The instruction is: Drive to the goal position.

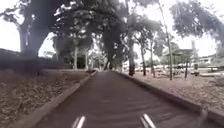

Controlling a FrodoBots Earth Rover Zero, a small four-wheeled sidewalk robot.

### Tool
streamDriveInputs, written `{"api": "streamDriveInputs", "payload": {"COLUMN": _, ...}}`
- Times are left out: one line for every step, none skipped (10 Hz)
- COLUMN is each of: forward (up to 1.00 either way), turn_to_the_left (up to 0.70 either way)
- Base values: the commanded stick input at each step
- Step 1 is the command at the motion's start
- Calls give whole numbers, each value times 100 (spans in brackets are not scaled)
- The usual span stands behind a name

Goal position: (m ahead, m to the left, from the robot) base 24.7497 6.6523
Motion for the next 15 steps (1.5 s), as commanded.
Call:
{"api": "streamDriveInputs", "payload": {"forward": 100, "turn_to_the_left": 0}}
{"api": "streamDriveInputs", "payload": {"forward": 100, "turn_to_the_left": 0}}
{"api": "streamDriveInputs", "payload": {"forward": 100, "turn_to_the_left": 14}}
{"api": "streamDriveInputs", "payload": {"forward": 100, "turn_to_the_left": 33}}
{"api": "streamDriveInputs", "payload": {"forward": 100, "turn_to_the_left": 34}}
{"api": "streamDriveInputs", "payload": {"forward": 100, "turn_to_the_left": 13}}
{"api": "streamDriveInputs", "payload": {"forward": 100, "turn_to_the_left": 3}}
{"api": "streamDriveInputs", "payload": {"forward": 100, "turn_to_the_left": 0}}
{"api": "streamDriveInputs", "payload": {"forward": 100, "turn_to_the_left": 0}}
{"api": "streamDriveInputs", "payload": {"forward": 100, "turn_to_the_left": 0}}
{"api": "streamDriveInputs", "payload": {"forward": 100, "turn_to_the_left": 0}}
{"api": "streamDriveInputs", "payload": {"forward": 100, "turn_to_the_left": 0}}
{"api": "streamDriveInputs", "payload": {"forward": 100, "turn_to_the_left": 0}}
{"api": "streamDriveInputs", "payload": {"forward": 100, "turn_to_the_left": 0}}
{"api": "streamDriveInputs", "payload": {"forward": 100, "turn_to_the_left": 0}}
